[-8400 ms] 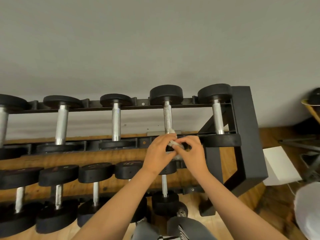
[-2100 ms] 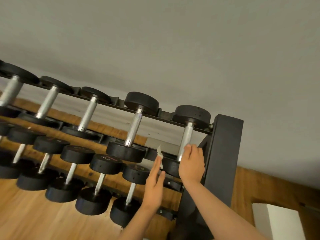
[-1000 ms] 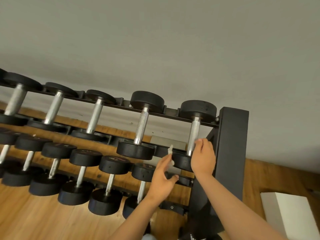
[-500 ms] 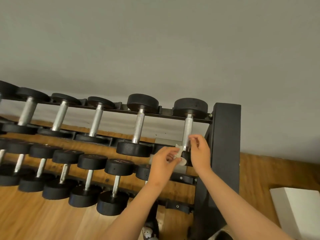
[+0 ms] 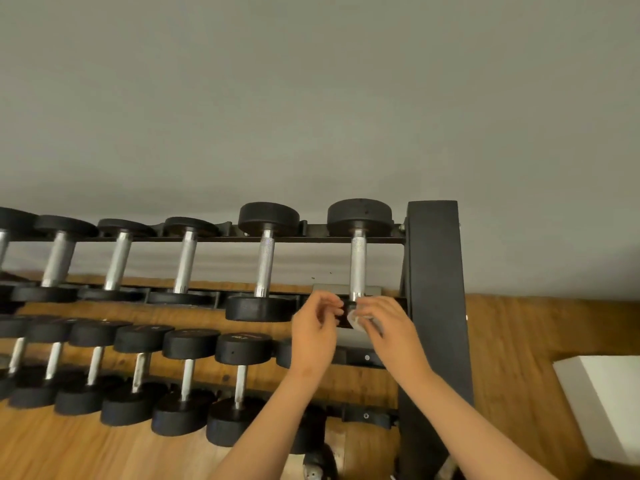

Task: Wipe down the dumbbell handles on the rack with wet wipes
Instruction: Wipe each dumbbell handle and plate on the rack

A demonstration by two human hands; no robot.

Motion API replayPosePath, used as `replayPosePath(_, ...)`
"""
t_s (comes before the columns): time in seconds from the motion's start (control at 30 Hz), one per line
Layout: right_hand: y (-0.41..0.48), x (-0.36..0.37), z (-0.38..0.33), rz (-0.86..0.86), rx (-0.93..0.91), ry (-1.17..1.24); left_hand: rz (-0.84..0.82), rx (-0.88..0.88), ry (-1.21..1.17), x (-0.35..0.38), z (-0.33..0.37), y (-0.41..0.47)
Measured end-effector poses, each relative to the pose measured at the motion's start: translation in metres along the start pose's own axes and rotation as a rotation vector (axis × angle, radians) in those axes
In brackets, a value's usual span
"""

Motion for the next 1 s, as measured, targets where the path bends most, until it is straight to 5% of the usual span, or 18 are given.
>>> replayPosePath(0.1,-0.006,-0.004,0.006,0.116,0.082,0.100,0.204,-0.045,0.059,-0.005,-0.008,0.008)
replayPosePath(0.23,-0.010,-0.010,0.019,0.237,0.305,0.169,0.123,-0.146,0.059,0.029,-0.019,0.029)
replayPosePath(0.43,-0.014,-0.015,0.037,0.305,0.454,0.275,0.280,0.028,0.287,0.050,-0.027,0.028)
replayPosePath(0.7,-0.031,0.003,0.042,0.269,0.517,0.274,0.274,0.022,0.322,0.052,-0.029,0.029)
replayPosePath(1.0,-0.035,0.029,0.082,-0.006,0.763,0.586,0.273,-0.019,0.339,0.051,-0.031,0.030)
Point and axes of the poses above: each hand's wrist, its own y-axis towards the middle knuckle, its own x-axis out of the palm, z = x × y, the point moved 5 cm from there along y, towards the middle knuckle
